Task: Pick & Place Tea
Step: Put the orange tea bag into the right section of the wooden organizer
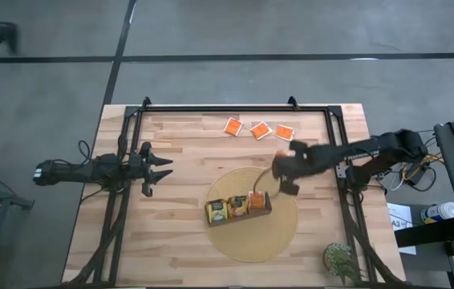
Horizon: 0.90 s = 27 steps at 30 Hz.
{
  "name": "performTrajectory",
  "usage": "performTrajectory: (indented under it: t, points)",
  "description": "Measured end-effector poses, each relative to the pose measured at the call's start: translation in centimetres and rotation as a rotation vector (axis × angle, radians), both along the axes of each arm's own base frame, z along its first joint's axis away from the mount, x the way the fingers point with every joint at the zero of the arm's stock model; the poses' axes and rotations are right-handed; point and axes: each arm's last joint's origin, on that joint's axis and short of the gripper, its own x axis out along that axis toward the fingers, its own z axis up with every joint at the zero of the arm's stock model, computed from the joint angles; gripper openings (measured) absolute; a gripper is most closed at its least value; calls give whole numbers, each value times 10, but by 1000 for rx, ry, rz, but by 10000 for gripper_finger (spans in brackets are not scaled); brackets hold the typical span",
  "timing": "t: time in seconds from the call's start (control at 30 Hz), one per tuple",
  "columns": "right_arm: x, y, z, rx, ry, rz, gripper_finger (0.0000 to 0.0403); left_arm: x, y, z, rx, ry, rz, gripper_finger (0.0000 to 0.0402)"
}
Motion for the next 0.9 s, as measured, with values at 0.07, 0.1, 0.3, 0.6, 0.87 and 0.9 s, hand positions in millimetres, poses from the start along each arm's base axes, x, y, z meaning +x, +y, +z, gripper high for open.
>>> performTrajectory:
  t: [0.07,0.1,0.3,0.6,0.87,0.9]
  points:
    - [8,22,2,-12,-41,57,8,0,0,0,0,0,0,153]
    - [12,33,3,-23,-56,85,8,0,0,0,0,0,0,153]
    - [41,84,5,-90,-91,169,8,0,0,0,0,0,0,153]
    - [81,115,-22,-139,89,158,8,0,0,0,0,0,0,153]
    - [93,128,-28,-136,104,161,8,0,0,0,0,0,0,153]
    - [93,130,-27,-132,96,164,8,0,0,0,0,0,0,153]
